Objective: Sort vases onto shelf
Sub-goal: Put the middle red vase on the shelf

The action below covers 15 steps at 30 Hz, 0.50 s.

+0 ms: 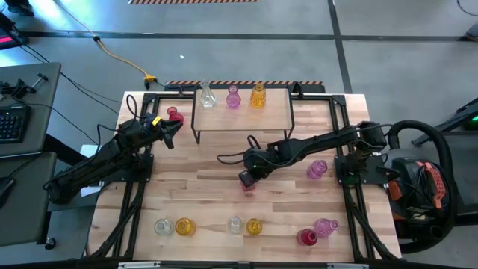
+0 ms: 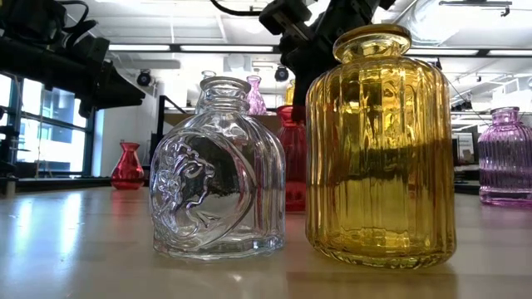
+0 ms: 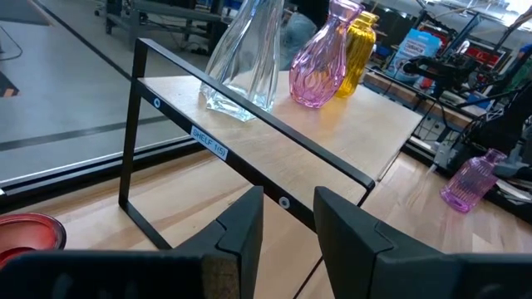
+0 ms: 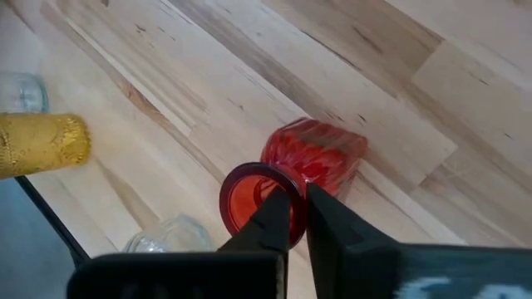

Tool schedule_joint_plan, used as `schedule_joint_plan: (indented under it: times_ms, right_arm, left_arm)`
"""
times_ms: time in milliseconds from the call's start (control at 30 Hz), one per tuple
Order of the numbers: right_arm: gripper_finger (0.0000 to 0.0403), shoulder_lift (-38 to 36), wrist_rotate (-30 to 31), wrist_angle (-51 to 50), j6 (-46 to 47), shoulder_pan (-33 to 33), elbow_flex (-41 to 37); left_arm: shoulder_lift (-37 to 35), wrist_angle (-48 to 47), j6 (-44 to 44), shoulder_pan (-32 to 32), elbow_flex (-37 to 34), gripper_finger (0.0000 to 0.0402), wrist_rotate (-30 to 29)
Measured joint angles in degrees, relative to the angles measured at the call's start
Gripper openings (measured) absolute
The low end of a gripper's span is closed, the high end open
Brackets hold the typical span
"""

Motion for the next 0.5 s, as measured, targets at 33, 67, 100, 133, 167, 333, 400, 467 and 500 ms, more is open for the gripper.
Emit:
schedule_joint_plan:
  times_ms: [33,67,100,133,167,333,400,467,500]
  right_arm:
    - [0.0008,0.00,0.00,0.00,0.30,0.00,0.00]
    - [0.0009,-0.02,0.00,-0.02,0.74,0.00,0.00]
    - [0.0010,-0.11,0.02,-0.10,0.77,0.00,0.00]
    - [0.0010,-0.12,0.02,-0.24,0.80,0.00,0.00]
    - [0.0008,-0.19,0.00,-0.26,0.90,0.00,0.00]
    - [0.0003,-1.79,-0.25,-2.10,0.89,-0.49,0.00]
    - [0.0002,-2.68,-0.46,-3.34,0.84,-0.76,0.00]
    - [0.0002,-3.69,-0.50,-4.46,0.48,-1.15,0.00]
    - [0.0001,-4.34,-0.60,-4.86,0.17,-1.32,0.00]
  left_arm:
    - [-0.01,-0.01,0.00,0.02,0.00,0.0101,0.00]
    - [0.00,-0.01,0.00,0.00,0.00,0.0101,0.00]
    - [-0.01,-0.01,-0.02,0.00,0.00,0.0101,0.00]
    - [0.00,-0.01,0.00,0.00,0.00,0.0101,0.00]
    - [-0.01,-0.01,0.00,0.01,0.00,0.0101,0.00]
    - [-0.01,0.00,0.00,0.00,0.00,0.0101,0.00]
    - [0.01,-0.01,0.00,0.00,0.00,0.0101,0.00]
    - [0.01,-0.01,0.00,0.02,0.00,0.0101,0.00]
    - [0.01,-0.01,0.00,0.00,0.00,0.0101,0.00]
